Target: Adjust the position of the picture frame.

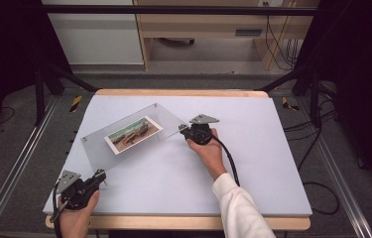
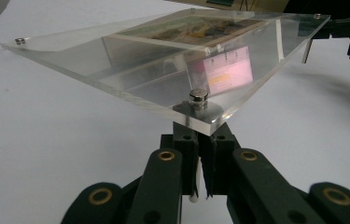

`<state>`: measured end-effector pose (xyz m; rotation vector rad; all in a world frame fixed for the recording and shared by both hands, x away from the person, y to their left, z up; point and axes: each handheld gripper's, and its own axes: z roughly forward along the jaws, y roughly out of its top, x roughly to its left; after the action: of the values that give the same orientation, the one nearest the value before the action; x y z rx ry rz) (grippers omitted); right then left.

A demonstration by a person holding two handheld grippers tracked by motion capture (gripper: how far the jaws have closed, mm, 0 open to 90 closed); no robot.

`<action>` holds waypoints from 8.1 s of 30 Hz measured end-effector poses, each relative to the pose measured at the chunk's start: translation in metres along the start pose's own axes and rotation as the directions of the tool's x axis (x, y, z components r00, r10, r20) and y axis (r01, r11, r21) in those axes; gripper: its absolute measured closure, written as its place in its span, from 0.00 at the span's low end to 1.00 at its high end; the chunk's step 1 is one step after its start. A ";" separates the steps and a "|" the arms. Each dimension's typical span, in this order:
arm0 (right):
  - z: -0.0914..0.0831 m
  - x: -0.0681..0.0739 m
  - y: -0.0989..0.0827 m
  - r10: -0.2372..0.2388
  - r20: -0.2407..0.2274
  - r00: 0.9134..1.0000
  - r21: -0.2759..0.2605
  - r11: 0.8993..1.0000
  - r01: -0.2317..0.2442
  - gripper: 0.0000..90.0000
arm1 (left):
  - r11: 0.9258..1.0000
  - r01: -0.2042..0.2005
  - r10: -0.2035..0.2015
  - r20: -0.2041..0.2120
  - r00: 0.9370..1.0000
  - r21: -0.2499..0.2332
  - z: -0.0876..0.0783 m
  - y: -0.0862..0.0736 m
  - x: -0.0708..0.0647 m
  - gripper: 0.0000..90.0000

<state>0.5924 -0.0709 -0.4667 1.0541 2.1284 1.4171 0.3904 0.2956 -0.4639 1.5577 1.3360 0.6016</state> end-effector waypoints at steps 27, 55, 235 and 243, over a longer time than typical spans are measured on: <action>0.002 0.003 0.001 -0.001 -0.020 1.000 0.028 1.000 0.002 0.94 | 1.000 -0.006 0.006 -0.030 1.000 0.011 0.008 0.002 0.007 0.89; -0.004 0.012 0.011 -0.037 -0.005 0.999 -0.006 0.999 0.037 0.95 | 0.999 -0.035 0.033 -0.054 0.998 -0.035 0.000 0.012 0.007 0.93; -0.201 -0.029 -0.095 0.219 0.269 0.938 0.169 0.948 -0.270 0.46 | 0.912 -0.284 0.199 0.287 0.937 0.296 0.099 0.031 -0.075 0.48; -0.216 -0.028 -0.096 0.200 0.260 0.945 0.181 0.951 -0.251 0.28 | 0.904 -0.300 0.206 0.304 0.930 0.305 0.096 0.029 -0.076 0.28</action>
<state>0.4314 -0.2469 -0.4643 1.5127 2.0648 1.1025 0.4635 0.1933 -0.4616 2.0463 1.0787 0.3035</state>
